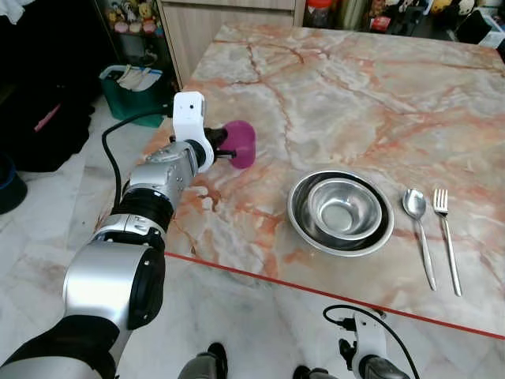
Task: Setting the table
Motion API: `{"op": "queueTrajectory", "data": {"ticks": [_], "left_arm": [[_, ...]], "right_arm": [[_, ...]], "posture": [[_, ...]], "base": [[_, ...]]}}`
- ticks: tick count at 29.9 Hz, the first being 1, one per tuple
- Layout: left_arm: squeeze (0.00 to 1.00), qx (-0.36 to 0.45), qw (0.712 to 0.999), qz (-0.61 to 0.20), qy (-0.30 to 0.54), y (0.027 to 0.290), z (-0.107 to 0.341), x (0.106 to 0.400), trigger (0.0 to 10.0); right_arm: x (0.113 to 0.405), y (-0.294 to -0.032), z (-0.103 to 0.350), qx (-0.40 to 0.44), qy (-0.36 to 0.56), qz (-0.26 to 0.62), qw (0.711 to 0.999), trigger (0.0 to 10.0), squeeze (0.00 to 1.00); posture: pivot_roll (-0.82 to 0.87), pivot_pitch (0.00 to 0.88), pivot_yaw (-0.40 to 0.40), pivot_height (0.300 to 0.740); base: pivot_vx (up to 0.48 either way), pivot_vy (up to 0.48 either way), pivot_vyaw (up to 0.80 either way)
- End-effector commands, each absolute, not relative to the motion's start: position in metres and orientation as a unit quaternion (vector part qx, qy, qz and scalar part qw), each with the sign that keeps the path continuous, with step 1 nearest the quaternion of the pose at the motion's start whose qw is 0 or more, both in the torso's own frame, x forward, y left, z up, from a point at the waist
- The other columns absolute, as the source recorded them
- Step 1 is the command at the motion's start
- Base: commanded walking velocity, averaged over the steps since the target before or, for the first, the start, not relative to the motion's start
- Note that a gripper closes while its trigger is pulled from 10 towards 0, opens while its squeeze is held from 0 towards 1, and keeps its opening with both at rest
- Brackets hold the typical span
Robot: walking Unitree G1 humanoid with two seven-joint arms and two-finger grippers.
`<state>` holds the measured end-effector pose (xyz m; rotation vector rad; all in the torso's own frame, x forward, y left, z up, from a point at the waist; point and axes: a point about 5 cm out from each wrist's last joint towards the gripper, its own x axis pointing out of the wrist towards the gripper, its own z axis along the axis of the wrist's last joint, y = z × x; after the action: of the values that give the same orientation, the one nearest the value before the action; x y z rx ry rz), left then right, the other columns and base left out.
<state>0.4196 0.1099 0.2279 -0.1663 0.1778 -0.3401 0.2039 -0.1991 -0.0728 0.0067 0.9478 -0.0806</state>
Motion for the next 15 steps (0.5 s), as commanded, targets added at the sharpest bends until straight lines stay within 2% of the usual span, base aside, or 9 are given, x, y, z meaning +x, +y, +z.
{"op": "queueTrajectory", "data": {"ticks": [1, 15], "left_arm": [[0.0, -0.061, 0.978, -0.177, 0.087, 0.1072, 0.233, 0.4207, 10.0], [0.0, -0.04, 0.97, -0.214, 0.104, 0.099, 0.2395, 0.4208, 10.0]], "right_arm": [[0.1961, -0.1979, -0.0773, 0.004, 0.471, -0.039, 0.881, 10.0, 0.0], [0.1958, -0.1975, -0.0776, 0.006, 0.471, -0.042, 0.881, 10.0, 0.0]], "posture": [[0.04, 0.18, 0.039, 0.74], [0.05, 0.179, 0.044, 0.74]], "base": [[0.0, 0.0, 0.0], [0.0, 0.0, 0.0]]}}
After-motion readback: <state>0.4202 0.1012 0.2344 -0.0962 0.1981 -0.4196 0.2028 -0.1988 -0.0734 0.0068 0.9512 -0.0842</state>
